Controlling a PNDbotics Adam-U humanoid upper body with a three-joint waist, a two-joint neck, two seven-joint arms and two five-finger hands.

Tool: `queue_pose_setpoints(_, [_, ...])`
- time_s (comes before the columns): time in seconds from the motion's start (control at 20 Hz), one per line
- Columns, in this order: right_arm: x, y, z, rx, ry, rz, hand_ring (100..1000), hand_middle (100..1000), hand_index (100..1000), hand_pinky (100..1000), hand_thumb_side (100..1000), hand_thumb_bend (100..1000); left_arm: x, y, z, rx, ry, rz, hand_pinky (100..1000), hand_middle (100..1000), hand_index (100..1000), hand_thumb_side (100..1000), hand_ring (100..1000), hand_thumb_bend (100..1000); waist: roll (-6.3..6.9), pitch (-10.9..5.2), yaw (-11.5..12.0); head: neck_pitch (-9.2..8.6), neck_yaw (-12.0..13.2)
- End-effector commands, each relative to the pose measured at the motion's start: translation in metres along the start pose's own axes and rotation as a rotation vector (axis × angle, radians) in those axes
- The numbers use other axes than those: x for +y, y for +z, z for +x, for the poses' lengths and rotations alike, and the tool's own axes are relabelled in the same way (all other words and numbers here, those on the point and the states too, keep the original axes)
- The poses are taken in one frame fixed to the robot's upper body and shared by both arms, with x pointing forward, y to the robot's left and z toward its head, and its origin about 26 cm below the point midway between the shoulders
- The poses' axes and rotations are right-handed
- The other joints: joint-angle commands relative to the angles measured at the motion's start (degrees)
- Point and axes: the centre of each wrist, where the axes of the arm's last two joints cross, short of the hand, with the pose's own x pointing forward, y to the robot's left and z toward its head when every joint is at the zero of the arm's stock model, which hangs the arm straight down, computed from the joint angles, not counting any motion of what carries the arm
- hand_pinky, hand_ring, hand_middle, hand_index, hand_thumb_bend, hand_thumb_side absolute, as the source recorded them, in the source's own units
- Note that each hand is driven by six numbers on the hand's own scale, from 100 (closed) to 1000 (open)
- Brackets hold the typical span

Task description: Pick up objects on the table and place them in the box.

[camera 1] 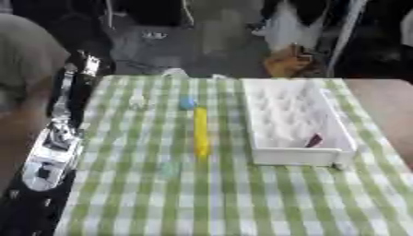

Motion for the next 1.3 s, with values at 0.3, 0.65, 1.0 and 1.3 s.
queue_pose_setpoints(0.3, [-0.0119, -0.0043, 0.0055, -0.023, 0.039, -0.006, 781, 783, 944, 744, 550, 256, 0.0047, -0.0045, 0.006, -0.027, -0.01, 0.007, 714, 776, 883, 886, 740, 487, -1.02, 0.57, -0.1, -0.42, 0.1])
queue_pose_setpoints(0.65, [-0.012, -0.0044, 0.0058, -0.023, 0.04, -0.006, 781, 783, 944, 744, 551, 257, 0.0044, -0.0046, 0.0062, -0.028, -0.01, 0.006, 714, 776, 883, 885, 740, 488, -1.09, 0.58, 0.1, -0.43, 0.0])
queue_pose_setpoints(1.0, [-0.0119, -0.0045, 0.0059, -0.023, 0.041, -0.005, 780, 783, 944, 743, 551, 258, 0.0042, -0.0047, 0.0062, -0.028, -0.011, 0.004, 714, 776, 883, 885, 740, 489, -1.11, 0.59, 0.2, -0.42, 0.0])
queue_pose_setpoints(1.3, [-0.0121, -0.0047, 0.0062, -0.024, 0.042, -0.005, 780, 783, 944, 743, 551, 258, 0.0059, -0.005, 0.0049, -0.015, -0.047, -0.005, 713, 779, 886, 834, 741, 495, -1.11, 0.59, 0.2, -0.44, -0.1])
